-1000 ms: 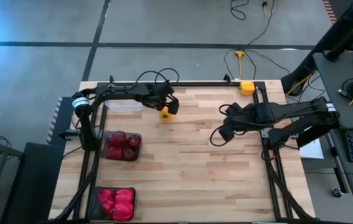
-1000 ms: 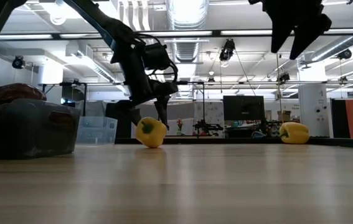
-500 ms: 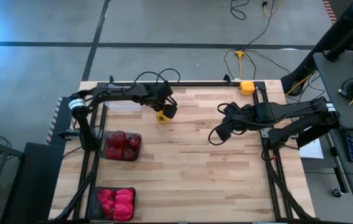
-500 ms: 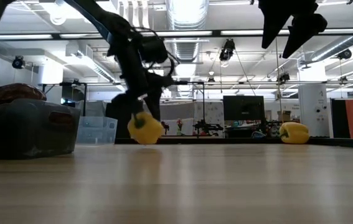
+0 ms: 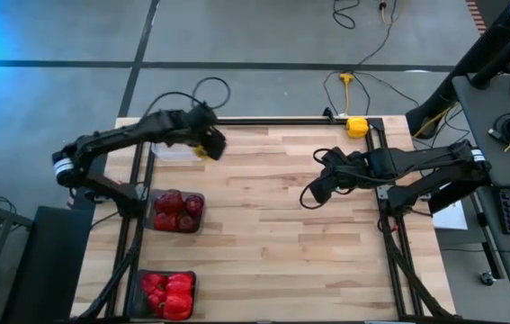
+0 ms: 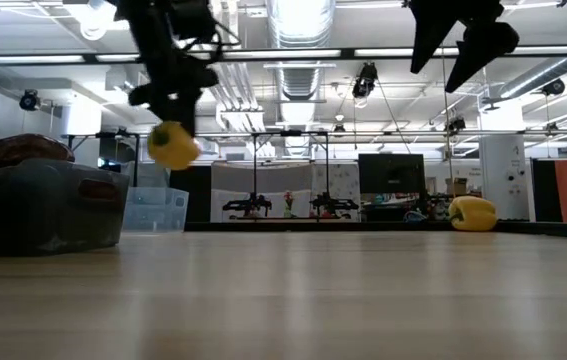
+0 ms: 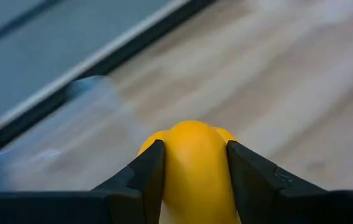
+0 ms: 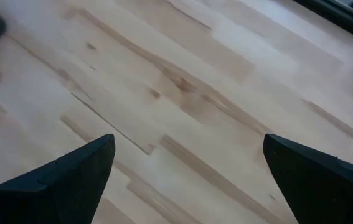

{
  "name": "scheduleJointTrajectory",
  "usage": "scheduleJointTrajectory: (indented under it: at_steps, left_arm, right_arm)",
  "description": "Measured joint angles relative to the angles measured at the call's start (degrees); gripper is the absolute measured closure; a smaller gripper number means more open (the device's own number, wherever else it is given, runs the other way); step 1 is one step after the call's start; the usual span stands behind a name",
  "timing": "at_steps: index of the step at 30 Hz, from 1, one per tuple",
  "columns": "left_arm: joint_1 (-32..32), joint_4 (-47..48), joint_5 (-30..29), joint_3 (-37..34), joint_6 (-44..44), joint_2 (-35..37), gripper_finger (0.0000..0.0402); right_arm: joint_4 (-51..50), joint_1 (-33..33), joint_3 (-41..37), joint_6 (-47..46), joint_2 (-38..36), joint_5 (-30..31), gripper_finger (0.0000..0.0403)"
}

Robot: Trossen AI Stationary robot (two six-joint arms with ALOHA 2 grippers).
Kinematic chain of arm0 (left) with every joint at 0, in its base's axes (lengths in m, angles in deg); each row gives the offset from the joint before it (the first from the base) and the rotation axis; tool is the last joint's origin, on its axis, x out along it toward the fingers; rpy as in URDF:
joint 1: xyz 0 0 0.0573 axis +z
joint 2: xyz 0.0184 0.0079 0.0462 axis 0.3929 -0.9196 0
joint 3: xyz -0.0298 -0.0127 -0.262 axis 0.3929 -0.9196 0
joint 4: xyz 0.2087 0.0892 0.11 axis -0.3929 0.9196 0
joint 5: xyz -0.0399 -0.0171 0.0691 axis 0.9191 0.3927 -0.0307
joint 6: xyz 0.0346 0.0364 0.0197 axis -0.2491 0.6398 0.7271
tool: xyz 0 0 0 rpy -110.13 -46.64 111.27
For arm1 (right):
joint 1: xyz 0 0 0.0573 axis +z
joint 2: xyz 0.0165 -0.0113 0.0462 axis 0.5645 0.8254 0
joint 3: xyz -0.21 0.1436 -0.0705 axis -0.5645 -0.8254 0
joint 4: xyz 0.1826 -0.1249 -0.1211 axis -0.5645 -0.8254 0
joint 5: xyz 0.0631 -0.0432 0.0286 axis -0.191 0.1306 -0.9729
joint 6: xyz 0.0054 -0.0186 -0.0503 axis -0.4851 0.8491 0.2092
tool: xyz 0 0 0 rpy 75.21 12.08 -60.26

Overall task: Sort produce into baskets
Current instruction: Put the yellow bell pepper into the white bin

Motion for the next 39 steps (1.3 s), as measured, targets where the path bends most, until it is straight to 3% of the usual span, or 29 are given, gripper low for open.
scheduleJointTrajectory:
  at_steps: [4, 11, 15, 23, 33, 39]
  left_arm:
    - [5.87, 4.27, -6.31, -1.63, 1.7, 2.44, 0.0273]
    - [14.13, -1.88, -6.39, -8.33, 3.39, 1.25, 0.0273]
    - [14.36, -5.42, -3.68, -11.33, 1.91, -0.26, 0.027]
    - [13.98, -14.28, -4.13, -13.51, -0.46, -0.91, 0.0217]
    - [13.96, -17.14, -1.66, -13.47, -0.7, -2.94, 0.0206]
    - [13.96, -15.85, -1.55, -13.47, -0.7, 3.9, 0.0205]
  right_arm:
    - [4.03, -0.36, -0.07, 2.4, 0.02, 1.1, 0.0003]
    - [8.31, -1.27, -0.11, 5.38, 0.02, 2.01, 0.0003]
    - [8.7, -1.25, -0.11, 7.87, 0.02, 2.09, 0.0003]
    - [11.02, -3.46, -0.11, 12.97, 0.02, 4.05, 0.0003]
    - [15.88, -14.38, 1.48, 20.4, 0.63, 1.45, 0.0003]
    - [11.72, -29.32, 1.51, 16.04, 3.59, -1.78, 0.0003]
